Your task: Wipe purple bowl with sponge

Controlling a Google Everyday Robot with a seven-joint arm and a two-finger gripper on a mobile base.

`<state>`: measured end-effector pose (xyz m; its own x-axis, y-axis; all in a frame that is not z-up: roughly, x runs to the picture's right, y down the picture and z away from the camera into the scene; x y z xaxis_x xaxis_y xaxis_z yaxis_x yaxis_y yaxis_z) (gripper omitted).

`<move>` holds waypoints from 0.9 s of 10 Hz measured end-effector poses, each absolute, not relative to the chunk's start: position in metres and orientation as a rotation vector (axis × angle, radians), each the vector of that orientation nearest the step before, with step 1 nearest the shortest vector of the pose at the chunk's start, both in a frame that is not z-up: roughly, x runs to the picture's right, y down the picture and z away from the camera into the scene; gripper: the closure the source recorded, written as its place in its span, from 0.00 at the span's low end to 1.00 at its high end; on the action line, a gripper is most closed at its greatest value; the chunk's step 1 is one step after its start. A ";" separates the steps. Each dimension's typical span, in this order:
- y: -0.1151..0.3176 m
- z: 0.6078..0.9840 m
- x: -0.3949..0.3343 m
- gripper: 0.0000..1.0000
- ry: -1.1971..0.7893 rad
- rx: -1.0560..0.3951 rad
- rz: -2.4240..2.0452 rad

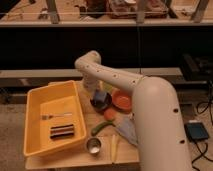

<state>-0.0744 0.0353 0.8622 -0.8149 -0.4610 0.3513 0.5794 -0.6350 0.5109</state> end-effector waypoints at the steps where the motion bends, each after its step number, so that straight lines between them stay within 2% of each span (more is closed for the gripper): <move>1: 0.044 0.855 -0.075 1.00 -0.854 -0.241 -2.408; 5: 0.071 0.843 -0.053 1.00 -0.895 -0.251 -2.407; 9: 0.067 0.851 0.005 1.00 -0.868 -0.318 -2.313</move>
<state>0.0050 0.0672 0.8510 -0.7665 -0.4825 0.4238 0.6422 -0.5775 0.5041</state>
